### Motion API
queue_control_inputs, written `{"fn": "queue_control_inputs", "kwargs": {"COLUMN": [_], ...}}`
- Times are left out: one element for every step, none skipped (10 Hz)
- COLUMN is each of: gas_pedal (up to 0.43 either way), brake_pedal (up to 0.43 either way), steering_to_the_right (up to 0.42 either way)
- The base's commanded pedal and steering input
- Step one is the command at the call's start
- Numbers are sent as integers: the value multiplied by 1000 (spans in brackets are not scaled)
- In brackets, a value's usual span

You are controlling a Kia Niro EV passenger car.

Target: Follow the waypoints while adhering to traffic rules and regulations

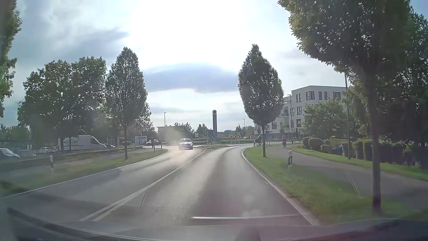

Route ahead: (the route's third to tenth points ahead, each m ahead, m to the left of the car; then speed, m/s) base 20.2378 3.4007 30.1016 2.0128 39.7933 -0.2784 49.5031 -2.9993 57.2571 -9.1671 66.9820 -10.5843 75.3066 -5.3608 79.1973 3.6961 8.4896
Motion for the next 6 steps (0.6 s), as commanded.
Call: {"fn": "queue_control_inputs", "kwargs": {"gas_pedal": [118, 118, 118, 118, 118, 118], "brake_pedal": [0, 0, 0, 0, 0, 0], "steering_to_the_right": [0, 0, 0, -1, -2, -3]}}
